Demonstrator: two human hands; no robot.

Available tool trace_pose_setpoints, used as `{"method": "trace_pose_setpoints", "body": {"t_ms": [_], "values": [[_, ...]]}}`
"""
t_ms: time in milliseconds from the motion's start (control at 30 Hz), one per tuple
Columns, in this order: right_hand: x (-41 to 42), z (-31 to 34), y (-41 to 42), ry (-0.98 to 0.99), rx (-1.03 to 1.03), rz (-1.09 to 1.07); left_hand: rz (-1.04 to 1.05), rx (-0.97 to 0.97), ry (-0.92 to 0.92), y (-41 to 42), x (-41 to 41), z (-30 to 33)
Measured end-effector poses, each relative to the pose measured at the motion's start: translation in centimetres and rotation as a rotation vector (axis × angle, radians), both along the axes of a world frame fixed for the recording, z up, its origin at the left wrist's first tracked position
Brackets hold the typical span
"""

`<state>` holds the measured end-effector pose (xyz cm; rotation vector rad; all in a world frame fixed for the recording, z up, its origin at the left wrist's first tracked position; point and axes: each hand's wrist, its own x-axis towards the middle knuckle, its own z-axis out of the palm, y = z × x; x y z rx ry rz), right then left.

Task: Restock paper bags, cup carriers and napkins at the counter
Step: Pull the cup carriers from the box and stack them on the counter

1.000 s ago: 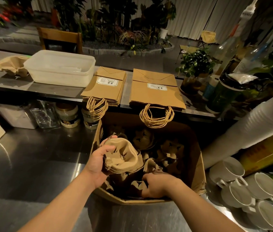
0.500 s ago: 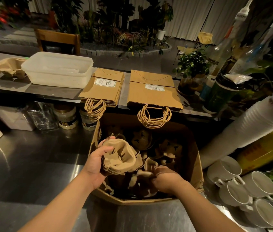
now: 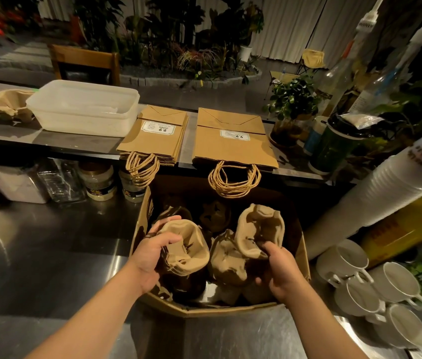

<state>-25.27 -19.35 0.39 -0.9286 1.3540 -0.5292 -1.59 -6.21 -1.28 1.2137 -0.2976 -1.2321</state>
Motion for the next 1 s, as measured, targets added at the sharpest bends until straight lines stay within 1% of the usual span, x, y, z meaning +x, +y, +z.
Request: {"method": "trace_pose_setpoints", "body": {"t_ms": [67,167,267,333,433,533,600,633,700,767,833,933,1000], "values": [[0.2,-0.1,0.4,-0.072,0.027,-0.082,-0.027,0.034,-0.028,-0.1,-0.1,0.0],[0.4,0.3,1.3,-0.123,0.022,-0.134,-0.037,0.054,-0.035,-0.2,0.0,0.0],[0.6,1.1,1.9,-0.177,-0.015,-0.202,-0.031,0.067,-0.023,-0.2,0.1,-0.1],[0.8,1.9,2.5,-0.21,-0.077,-0.241,-0.025,0.085,-0.028,-0.3,0.0,0.0],[1.5,2.9,4.1,-0.183,-0.278,-0.143,-0.032,0.128,-0.04,-0.5,-0.5,0.3],[2.6,3.0,6.0,-0.145,-0.56,0.013,-0.057,0.157,-0.01,-0.6,-0.9,0.7],[3.3,2.8,7.0,-0.132,-0.669,0.117,-0.047,0.174,0.013,-0.5,-1.2,1.0],[3.7,2.6,7.4,-0.114,-0.685,0.162,-0.041,0.188,0.026,-0.4,-1.2,1.2],[4.3,1.9,7.8,-0.053,-0.699,0.232,-0.063,0.203,0.038,-0.3,-1.3,1.7],[4.7,1.5,8.0,0.024,-0.72,0.276,-0.123,0.177,0.034,-0.3,-1.3,2.0],[5.0,1.5,8.0,0.035,-0.683,0.312,-0.185,0.182,0.046,-0.3,-1.2,2.0],[5.3,2.0,7.7,-0.029,-0.505,0.322,-0.222,0.19,0.064,-0.1,-0.9,1.9],[5.5,2.2,7.4,-0.043,-0.36,0.311,-0.226,0.174,0.027,-0.1,-0.7,1.3]]}}
